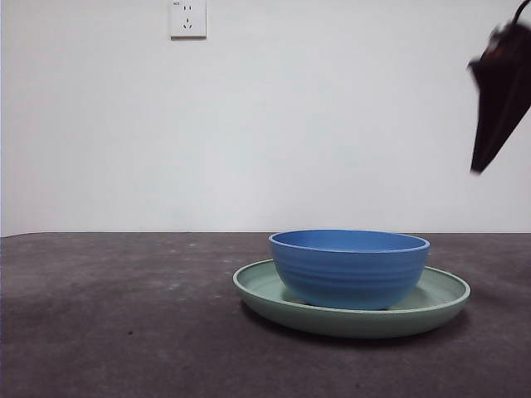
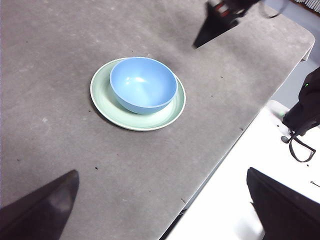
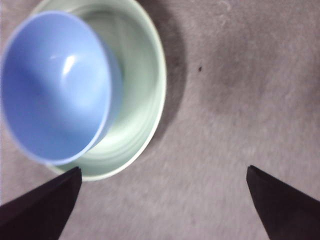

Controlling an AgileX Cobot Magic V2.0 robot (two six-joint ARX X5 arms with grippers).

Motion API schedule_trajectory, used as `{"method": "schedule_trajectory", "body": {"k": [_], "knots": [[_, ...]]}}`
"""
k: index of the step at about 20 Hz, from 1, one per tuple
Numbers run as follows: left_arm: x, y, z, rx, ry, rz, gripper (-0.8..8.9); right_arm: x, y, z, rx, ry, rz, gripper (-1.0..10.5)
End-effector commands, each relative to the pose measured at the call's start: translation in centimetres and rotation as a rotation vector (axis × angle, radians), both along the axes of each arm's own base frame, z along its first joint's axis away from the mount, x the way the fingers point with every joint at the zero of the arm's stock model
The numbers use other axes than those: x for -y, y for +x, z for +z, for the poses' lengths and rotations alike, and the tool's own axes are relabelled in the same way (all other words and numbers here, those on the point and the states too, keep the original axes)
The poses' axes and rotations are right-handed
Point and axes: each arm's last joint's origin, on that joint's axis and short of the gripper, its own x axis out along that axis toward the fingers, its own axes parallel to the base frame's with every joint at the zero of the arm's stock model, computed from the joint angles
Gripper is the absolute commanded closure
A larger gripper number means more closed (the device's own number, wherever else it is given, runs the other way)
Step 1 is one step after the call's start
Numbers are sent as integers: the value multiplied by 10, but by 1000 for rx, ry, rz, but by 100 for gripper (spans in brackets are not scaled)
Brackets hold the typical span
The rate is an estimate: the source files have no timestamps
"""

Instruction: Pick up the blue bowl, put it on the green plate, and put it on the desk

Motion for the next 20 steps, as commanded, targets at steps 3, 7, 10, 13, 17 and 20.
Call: {"method": "schedule_trajectory", "body": {"k": [3,7,10,13,17,20], "knots": [[1,0,4,15,-10,-11,251,-9,28,-22,-4,-13,39,465],[1,0,4,14,-11,-10,251,-15,43,-43,-23,-15,56,473],[1,0,4,14,-11,-10,251,-21,51,-56,-30,-17,73,532],[1,0,4,14,-11,-10,251,-27,56,-67,-41,-17,93,545],[1,0,4,12,-12,-9,251,-38,60,-77,-47,-15,124,601],[1,0,4,12,-12,-9,251,-43,62,-84,-53,-16,139,730]]}}
